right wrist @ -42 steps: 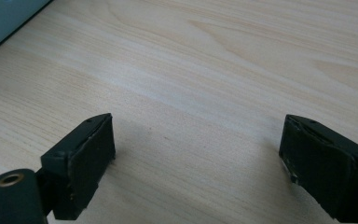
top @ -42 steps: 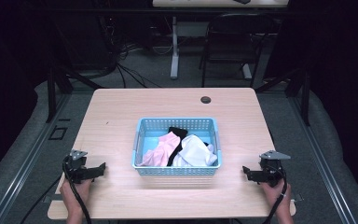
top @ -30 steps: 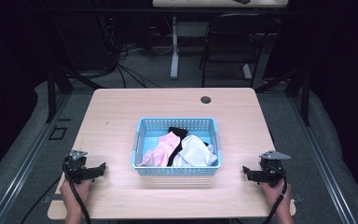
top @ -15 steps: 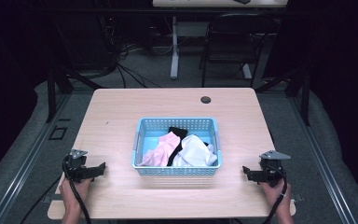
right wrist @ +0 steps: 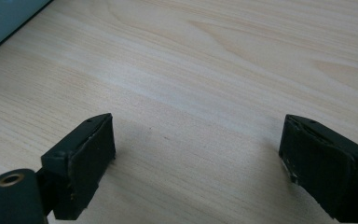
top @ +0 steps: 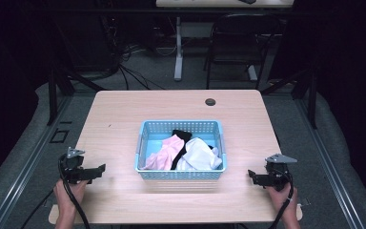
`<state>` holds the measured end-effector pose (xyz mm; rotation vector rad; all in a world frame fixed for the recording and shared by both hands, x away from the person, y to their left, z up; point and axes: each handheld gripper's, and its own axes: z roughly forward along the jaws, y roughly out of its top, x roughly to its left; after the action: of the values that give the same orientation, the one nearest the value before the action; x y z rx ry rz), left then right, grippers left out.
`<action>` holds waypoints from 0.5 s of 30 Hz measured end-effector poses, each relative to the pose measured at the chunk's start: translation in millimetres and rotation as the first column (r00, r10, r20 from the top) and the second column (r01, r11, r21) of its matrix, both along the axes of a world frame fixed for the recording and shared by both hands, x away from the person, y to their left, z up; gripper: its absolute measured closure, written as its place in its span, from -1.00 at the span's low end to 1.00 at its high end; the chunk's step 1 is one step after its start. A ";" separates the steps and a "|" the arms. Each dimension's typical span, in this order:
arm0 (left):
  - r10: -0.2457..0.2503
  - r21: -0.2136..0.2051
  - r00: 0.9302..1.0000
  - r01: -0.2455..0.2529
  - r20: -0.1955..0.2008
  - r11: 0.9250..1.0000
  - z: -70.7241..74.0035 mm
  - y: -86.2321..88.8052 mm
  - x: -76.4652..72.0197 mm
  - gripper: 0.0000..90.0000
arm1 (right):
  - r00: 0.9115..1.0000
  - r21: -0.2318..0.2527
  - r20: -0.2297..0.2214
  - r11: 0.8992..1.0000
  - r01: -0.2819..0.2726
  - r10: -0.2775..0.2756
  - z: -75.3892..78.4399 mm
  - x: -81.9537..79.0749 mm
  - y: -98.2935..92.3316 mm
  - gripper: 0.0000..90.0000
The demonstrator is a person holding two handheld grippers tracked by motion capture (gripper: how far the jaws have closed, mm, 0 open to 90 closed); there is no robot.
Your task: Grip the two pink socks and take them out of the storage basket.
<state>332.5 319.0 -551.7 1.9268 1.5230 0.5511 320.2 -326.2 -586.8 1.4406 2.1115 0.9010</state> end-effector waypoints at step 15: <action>-0.111 -0.013 0.993 0.110 -0.030 0.994 40.9 -23.9 4.0 -1.00 | 1.000 -0.001 0.001 1.000 0.000 0.000 -0.1 -0.2 0.0 -0.78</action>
<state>336.5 295.1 -510.8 2.0052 1.4250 0.4652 320.0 -326.3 -586.9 1.4390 2.1106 0.9005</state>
